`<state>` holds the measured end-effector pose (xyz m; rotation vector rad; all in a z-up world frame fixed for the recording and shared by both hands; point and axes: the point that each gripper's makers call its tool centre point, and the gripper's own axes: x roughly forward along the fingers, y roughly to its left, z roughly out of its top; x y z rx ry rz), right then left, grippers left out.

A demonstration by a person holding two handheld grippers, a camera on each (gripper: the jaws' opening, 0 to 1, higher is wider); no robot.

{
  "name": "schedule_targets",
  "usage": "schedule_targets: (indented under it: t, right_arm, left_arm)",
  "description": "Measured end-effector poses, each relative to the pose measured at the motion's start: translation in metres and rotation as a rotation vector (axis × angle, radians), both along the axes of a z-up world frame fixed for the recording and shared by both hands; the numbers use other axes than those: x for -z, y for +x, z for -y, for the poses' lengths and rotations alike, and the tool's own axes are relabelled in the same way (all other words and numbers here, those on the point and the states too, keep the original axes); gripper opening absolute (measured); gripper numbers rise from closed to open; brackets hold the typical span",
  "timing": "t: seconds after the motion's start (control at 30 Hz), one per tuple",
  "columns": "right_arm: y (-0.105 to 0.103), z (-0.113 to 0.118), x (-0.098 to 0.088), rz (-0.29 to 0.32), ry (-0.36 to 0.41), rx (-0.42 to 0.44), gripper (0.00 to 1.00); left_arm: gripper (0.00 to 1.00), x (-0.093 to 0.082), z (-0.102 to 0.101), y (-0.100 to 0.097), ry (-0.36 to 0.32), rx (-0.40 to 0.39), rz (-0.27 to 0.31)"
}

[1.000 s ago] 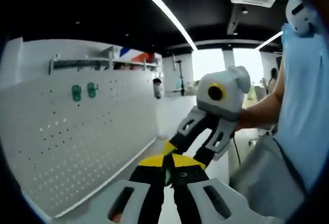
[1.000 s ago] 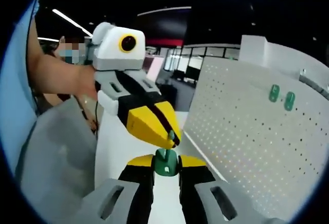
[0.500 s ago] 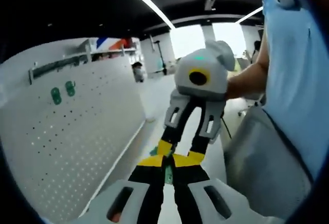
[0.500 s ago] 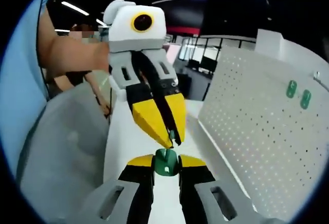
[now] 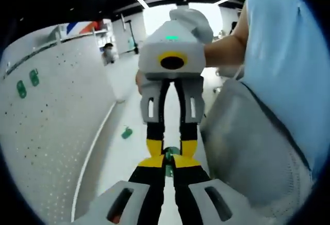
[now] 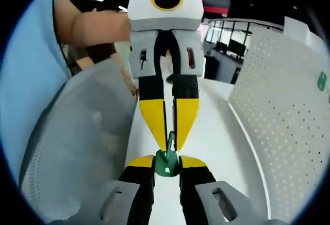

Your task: Insert the hook assembly into the mounting plate slot until the hook locks in place.

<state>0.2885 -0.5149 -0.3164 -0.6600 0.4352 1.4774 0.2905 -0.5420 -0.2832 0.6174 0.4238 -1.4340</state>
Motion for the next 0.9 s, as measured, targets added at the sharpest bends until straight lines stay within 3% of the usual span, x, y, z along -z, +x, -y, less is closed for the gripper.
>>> schedule_targets:
  t: [0.2, 0.9]
  right_arm:
    - [-0.008, 0.003, 0.014, -0.015, -0.083, -0.036, 0.16]
    - [-0.015, 0.007, 0.028, -0.051, -0.174, -0.054, 0.16]
  left_arm:
    - [0.05, 0.017, 0.000, -0.009, 0.095, 0.052, 0.016]
    - [0.06, 0.039, 0.003, -0.015, 0.196, 0.076, 0.028]
